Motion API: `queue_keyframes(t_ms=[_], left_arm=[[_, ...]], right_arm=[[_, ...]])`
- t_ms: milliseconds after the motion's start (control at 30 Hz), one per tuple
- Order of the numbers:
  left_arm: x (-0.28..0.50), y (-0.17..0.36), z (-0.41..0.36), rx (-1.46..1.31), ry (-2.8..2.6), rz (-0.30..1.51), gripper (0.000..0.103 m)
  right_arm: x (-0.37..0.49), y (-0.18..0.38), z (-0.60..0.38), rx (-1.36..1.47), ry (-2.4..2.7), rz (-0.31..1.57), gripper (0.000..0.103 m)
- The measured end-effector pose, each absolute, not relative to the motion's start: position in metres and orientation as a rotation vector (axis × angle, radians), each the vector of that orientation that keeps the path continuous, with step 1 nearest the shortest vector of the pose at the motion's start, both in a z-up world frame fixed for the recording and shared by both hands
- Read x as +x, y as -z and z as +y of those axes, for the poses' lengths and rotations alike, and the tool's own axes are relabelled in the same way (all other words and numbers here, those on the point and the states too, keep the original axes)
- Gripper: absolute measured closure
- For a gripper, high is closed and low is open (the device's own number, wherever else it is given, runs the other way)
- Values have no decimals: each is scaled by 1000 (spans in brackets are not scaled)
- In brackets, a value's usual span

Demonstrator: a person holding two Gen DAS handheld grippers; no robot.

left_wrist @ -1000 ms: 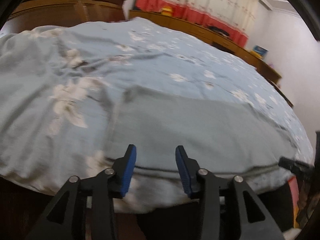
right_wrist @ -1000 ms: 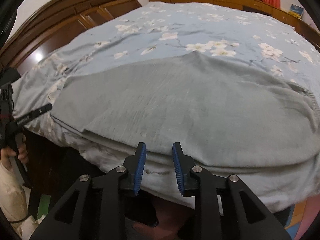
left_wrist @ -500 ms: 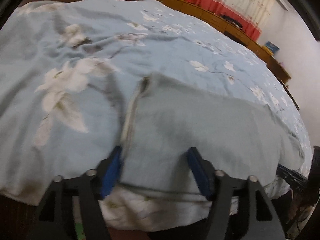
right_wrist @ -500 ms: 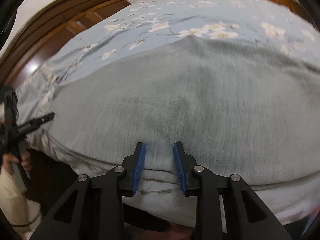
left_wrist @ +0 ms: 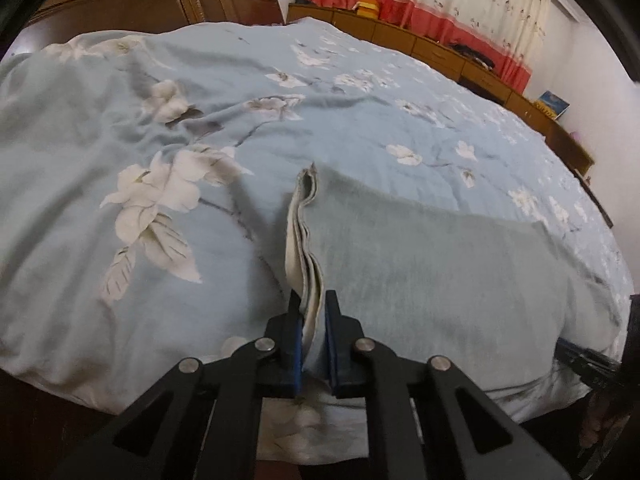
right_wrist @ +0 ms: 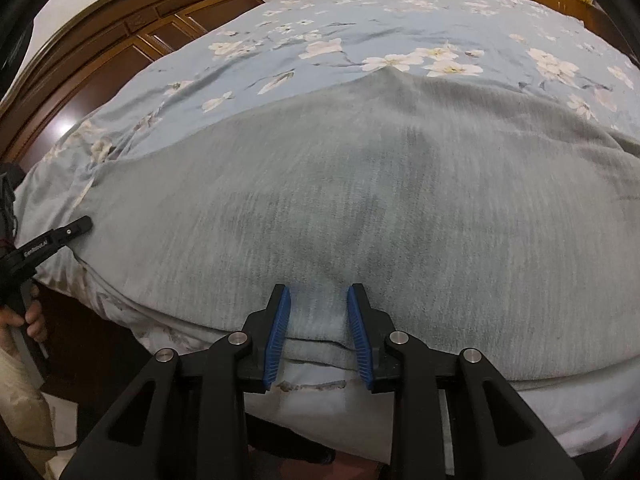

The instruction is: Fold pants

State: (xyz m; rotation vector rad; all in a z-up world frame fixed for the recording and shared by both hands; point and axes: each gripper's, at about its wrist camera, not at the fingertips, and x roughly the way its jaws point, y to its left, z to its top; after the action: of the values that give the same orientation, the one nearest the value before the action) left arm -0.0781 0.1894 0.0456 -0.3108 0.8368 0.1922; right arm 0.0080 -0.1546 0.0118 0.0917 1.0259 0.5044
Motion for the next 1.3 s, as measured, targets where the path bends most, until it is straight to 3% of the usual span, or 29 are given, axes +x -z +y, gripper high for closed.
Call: queue_keyframes(t_ms=[133, 233, 300, 333, 400, 500, 533, 567, 600, 700, 933, 1300], left_arm=[[-66, -44, 173, -290, -101, 840, 90], [-56, -35, 167, -288, -143, 843, 71], [-54, -30, 168, -294, -199, 836, 53], [-54, -27, 171, -307, -223, 831, 50], [-57, -22, 176, -354, -238, 816, 48], [-57, -19, 180, -396, -247, 802, 48], [-56, -19, 180, -406, -253, 800, 48], [-55, -20, 180, -422, -249, 803, 57], [-55, -21, 180, -442, -226, 804, 74], [-58, -31, 178, -412, -252, 796, 91], [-78, -67, 187, -417, -198, 723, 96], [-76, -135, 127, -285, -30, 608, 96]], right_arm=[[11, -12, -157, 114, -515, 1038, 71], [10, -13, -155, 101, -515, 1037, 71], [9, -14, -155, 105, -514, 1034, 71], [8, -14, -156, 107, -514, 1032, 70], [5, -16, -156, 112, -517, 1023, 66], [-2, -23, -154, 113, -554, 1006, 47], [-4, -26, -152, 107, -561, 1001, 42], [-6, -28, -150, 96, -562, 996, 41], [-9, -31, -149, 81, -557, 993, 41], [-14, -37, -150, 57, -537, 978, 40], [-26, -56, -172, 107, -500, 923, 26], [-34, -81, -208, 112, -390, 914, 26]])
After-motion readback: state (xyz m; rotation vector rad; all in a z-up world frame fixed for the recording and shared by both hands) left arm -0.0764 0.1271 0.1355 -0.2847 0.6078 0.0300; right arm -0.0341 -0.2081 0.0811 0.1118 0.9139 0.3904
